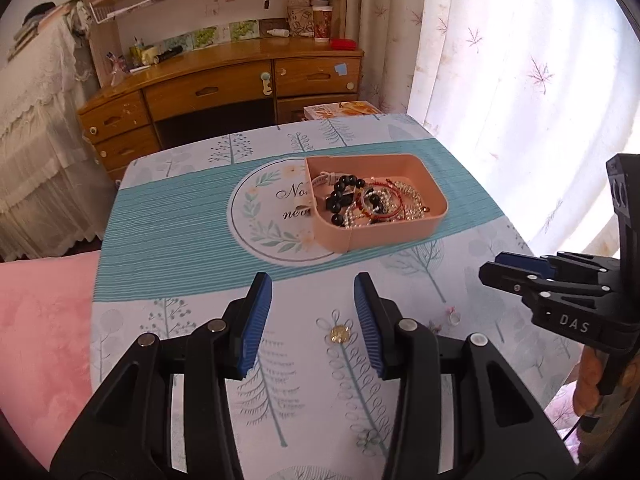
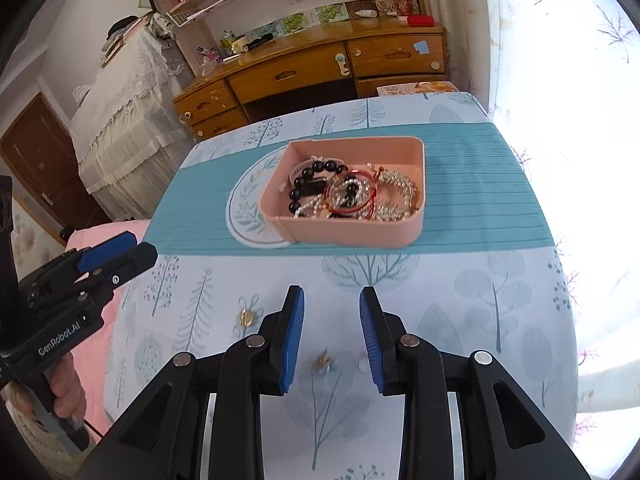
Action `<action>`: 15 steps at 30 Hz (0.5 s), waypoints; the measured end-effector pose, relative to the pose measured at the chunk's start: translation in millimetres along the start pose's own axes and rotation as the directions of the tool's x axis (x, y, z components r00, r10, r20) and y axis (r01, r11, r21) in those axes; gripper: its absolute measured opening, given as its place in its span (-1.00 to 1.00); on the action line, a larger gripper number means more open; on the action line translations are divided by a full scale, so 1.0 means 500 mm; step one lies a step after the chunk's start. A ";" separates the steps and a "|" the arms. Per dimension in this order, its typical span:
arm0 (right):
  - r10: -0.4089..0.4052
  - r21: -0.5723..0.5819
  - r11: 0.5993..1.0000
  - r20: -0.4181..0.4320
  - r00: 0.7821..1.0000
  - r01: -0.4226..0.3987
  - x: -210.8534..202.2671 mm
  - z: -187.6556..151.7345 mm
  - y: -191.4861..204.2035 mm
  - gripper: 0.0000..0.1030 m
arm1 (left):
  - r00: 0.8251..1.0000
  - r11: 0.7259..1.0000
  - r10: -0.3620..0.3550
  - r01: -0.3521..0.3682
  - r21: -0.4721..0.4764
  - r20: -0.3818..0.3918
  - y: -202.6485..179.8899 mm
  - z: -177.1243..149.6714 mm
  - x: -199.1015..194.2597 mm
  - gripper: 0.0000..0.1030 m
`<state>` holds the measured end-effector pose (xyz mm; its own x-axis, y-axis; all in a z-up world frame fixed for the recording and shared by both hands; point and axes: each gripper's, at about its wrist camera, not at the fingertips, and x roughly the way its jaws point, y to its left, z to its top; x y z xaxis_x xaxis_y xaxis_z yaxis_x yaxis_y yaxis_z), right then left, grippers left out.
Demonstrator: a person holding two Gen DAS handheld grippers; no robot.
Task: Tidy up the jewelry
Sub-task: 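Move both tools back over the rings and blue flower brooch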
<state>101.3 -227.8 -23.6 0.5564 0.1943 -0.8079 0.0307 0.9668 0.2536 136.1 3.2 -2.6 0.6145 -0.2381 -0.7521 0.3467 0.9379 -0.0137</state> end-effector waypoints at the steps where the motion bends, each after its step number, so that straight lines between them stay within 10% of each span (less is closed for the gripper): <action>1: 0.003 -0.004 1.000 0.001 1.000 -0.003 -0.008 -0.016 0.003 -0.44 | 1.000 1.000 0.004 -0.004 0.001 0.002 0.000 -0.013 -0.006 -0.23; 15: 0.033 -0.021 0.999 -0.009 0.999 -0.033 -0.017 -0.202 0.024 -0.43 | 0.989 0.998 -0.060 0.055 -0.037 -0.136 -0.022 -0.224 0.024 -0.23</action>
<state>12.9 -200.8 -67.4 0.5494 0.2276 -0.8040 -0.0051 0.9631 0.2691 60.0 18.2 -85.3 0.4902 -0.2573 -0.8327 0.3539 0.9319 -0.0797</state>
